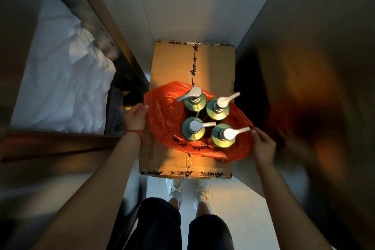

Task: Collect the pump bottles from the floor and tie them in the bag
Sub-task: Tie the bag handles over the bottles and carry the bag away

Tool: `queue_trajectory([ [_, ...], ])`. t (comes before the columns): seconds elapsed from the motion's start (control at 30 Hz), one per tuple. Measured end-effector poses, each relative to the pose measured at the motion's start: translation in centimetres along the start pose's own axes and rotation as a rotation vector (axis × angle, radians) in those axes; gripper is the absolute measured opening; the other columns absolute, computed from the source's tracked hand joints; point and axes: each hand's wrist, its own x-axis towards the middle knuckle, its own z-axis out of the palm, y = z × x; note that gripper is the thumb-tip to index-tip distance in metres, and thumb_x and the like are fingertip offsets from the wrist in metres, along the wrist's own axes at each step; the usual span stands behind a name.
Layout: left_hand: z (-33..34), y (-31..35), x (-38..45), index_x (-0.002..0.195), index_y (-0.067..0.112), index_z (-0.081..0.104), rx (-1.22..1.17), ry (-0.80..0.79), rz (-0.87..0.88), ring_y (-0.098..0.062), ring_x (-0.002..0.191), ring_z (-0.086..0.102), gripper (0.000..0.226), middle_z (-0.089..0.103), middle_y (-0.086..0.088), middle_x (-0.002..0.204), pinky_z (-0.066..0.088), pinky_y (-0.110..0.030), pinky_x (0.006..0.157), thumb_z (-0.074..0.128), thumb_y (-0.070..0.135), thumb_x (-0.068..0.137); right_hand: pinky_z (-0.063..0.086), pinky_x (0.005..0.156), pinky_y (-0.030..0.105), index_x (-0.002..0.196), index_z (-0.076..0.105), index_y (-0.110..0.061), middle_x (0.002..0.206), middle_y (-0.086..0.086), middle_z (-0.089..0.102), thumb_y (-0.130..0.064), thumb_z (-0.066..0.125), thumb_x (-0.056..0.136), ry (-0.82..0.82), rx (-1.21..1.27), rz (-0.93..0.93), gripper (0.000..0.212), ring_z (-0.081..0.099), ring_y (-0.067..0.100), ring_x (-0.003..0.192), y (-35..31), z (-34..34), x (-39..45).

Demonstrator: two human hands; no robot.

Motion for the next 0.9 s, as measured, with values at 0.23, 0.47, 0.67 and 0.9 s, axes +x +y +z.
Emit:
queue_trajectory([
  [0.23,0.0,0.8,-0.2,0.093,-0.001,0.063,-0.077,-0.074,-0.061,-0.010,0.060,0.064,0.012,0.063,-0.002,0.070,0.054,-0.019,0.060,0.061,0.000,0.081,0.046,0.050,0.006,0.110,0.059,0.009,0.076,0.002,0.068,-0.003,0.063,0.081,0.075,0.145,0.094,0.031,0.059,-0.007,0.051,-0.4,0.3,-0.3],
  [0.47,-1.1,4.2,-5.3,0.081,0.008,0.063,-0.214,-0.184,0.025,-0.005,0.058,0.067,0.008,0.070,0.005,0.056,0.055,-0.016,0.060,0.059,0.001,0.083,0.047,0.052,0.006,0.103,0.065,-0.004,0.054,-0.012,0.067,-0.009,0.065,0.080,0.102,0.234,-0.019,0.024,0.058,-0.009,0.050,-4.3,-1.3,-3.7],
  [0.67,-2.2,7.9,-9.8,0.087,0.009,0.064,-0.219,-0.284,0.083,-0.007,0.065,0.069,0.005,0.072,0.004,0.062,0.057,-0.019,0.068,0.059,0.011,0.085,0.054,0.063,0.014,0.089,0.069,-0.008,0.060,-0.012,0.072,-0.013,0.063,0.083,0.055,0.334,-0.108,0.010,0.066,0.002,0.063,-9.2,-3.1,-7.6],
  [0.9,-2.9,13.5,-14.9,0.071,0.017,0.069,-0.120,-0.382,0.290,-0.015,0.072,0.066,0.019,0.071,0.003,0.063,0.053,-0.033,0.079,0.058,0.012,0.085,0.056,0.073,0.025,0.078,0.070,-0.017,0.063,-0.007,0.073,-0.018,0.065,0.080,-0.021,0.413,-0.230,0.005,0.068,0.010,0.069,-15.2,-4.4,-11.7],
])
